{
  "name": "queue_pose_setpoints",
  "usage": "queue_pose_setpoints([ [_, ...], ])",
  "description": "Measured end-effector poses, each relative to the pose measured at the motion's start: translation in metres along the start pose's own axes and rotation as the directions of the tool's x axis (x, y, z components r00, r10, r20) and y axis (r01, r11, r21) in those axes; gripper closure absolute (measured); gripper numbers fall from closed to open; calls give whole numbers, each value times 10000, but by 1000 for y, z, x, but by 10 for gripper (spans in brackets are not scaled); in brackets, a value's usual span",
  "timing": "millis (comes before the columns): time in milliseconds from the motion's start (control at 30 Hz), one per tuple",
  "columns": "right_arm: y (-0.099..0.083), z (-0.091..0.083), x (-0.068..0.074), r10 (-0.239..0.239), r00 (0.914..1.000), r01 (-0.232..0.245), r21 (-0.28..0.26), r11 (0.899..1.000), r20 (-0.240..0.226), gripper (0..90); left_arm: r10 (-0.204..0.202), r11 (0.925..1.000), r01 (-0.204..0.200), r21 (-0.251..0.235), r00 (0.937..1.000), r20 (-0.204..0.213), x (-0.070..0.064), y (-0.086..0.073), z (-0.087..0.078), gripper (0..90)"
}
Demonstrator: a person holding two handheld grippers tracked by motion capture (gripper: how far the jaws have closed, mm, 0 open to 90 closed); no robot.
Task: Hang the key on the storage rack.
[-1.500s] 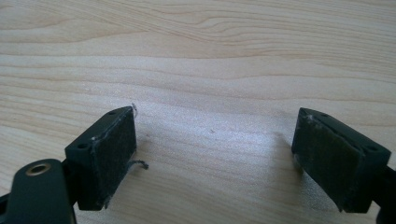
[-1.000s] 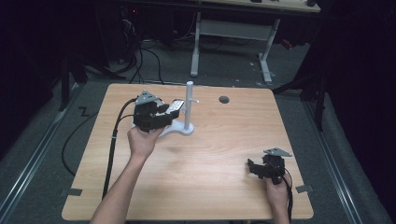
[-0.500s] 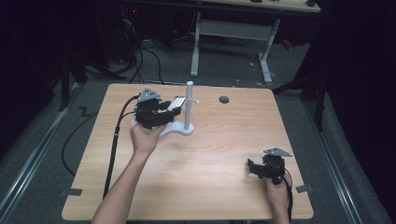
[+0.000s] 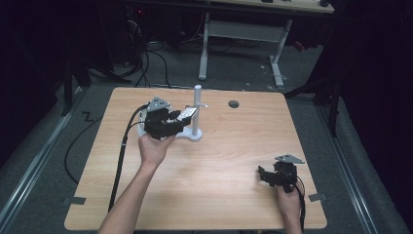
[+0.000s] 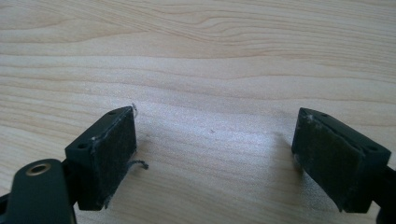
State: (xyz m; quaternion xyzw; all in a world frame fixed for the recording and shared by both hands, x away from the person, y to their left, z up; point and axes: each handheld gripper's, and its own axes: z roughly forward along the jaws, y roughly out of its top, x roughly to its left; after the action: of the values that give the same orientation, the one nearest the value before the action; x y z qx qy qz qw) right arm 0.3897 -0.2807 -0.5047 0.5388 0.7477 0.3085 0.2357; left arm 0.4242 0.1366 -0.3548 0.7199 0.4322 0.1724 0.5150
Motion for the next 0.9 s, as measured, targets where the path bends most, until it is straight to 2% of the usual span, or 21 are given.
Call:
queue_pose_setpoints([
  [167, 0, 0, 0, -45, 10000, 45, -17, 10000, -6, 140, -38, 10000, 38, 42, 10000, -8, -2, -8, 1, 499],
  [367, 0, 0, 0, -27, 10000, 27, -12, 10000, -4, 140, 307, 9994, -304, 137, 9993, -230, -8, -19, 0, 498],
  [633, 0, 0, 0, -13, 10000, 13, -8, 10000, -3, 140, 158, 9998, -155, 98, 9995, -260, -6, -29, 1, 498],
  [900, 0, 0, 0, -26, 10000, 26, -11, 10000, -4, 140, 258, 9994, -249, 229, 9988, -408, -5, -36, 2, 497],
])
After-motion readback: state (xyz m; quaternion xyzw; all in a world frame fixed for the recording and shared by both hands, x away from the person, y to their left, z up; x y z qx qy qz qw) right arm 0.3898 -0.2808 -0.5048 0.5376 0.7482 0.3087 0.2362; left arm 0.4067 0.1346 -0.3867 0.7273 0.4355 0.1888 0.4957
